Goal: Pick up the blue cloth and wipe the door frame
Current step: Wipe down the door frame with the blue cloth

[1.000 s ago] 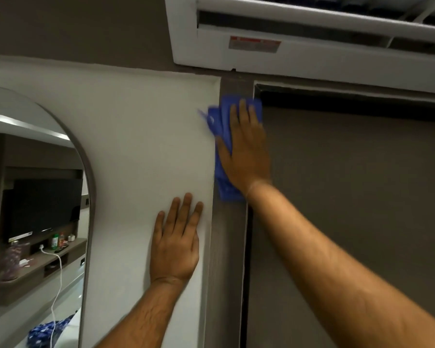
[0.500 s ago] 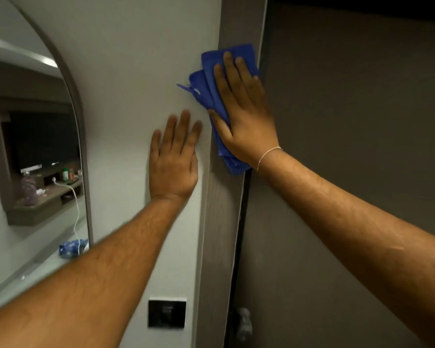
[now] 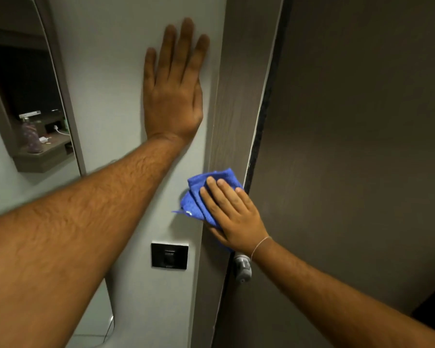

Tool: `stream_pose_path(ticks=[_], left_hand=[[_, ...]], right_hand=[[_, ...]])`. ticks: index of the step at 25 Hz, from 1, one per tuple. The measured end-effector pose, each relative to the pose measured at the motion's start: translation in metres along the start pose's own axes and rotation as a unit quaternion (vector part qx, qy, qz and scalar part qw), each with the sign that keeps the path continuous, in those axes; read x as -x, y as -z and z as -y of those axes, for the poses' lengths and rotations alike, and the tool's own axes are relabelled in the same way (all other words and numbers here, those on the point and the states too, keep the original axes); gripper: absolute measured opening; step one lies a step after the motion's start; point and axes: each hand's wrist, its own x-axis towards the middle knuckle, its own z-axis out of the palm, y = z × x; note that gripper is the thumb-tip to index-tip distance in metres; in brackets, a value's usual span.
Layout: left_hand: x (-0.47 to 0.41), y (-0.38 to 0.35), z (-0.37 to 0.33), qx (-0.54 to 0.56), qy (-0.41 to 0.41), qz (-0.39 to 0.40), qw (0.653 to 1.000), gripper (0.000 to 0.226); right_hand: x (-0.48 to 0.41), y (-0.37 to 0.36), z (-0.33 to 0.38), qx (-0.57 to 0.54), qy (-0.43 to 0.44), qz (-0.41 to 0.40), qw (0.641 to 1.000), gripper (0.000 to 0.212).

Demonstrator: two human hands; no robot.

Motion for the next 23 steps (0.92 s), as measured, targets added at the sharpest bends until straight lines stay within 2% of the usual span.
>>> stream_pose_path(ticks=[4,7,10,13,16,17,20,23], left_hand=[[-0.001,0.003,-0.002,-0.003,0.010,0.008,1.000,0.060],[-0.001,0.005,-0.004,-0.005,0.014,0.018,1.000,0.060],[-0.001,0.006,-0.005,-0.015,0.010,0.020,1.000,0.062],[0.000,0.005,-0.006,-0.028,0.024,0.007,0.999,0.062],[-0.001,0.002,-0.005,-0.048,0.051,0.006,0.998,0.062],[-0.001,0.003,-0.007,-0.052,0.051,0.009,0.997,0.063],[-0.002,0.016,-0.008,-0.031,0.037,0.050,0.998,0.063],[-0.005,0.043,-0.008,0.010,0.032,0.120,0.992,0.062]], right_hand=[[0.049,-0.026,0.026,-0.029,0.025,-0.025,0.999,0.060],[0.074,-0.036,0.040,-0.056,0.056,-0.009,0.997,0.053],[0.090,-0.033,0.046,-0.095,0.080,0.038,0.991,0.054],[0.103,-0.019,0.057,-0.144,0.112,0.126,0.975,0.062],[0.105,0.003,0.074,-0.202,0.054,0.195,0.958,0.076],[0.099,0.010,0.077,-0.203,0.033,0.184,0.961,0.073],[0.060,0.044,0.074,-0.204,-0.020,0.077,0.976,0.049],[-0.005,0.094,0.035,-0.216,-0.123,0.004,0.969,0.057]])
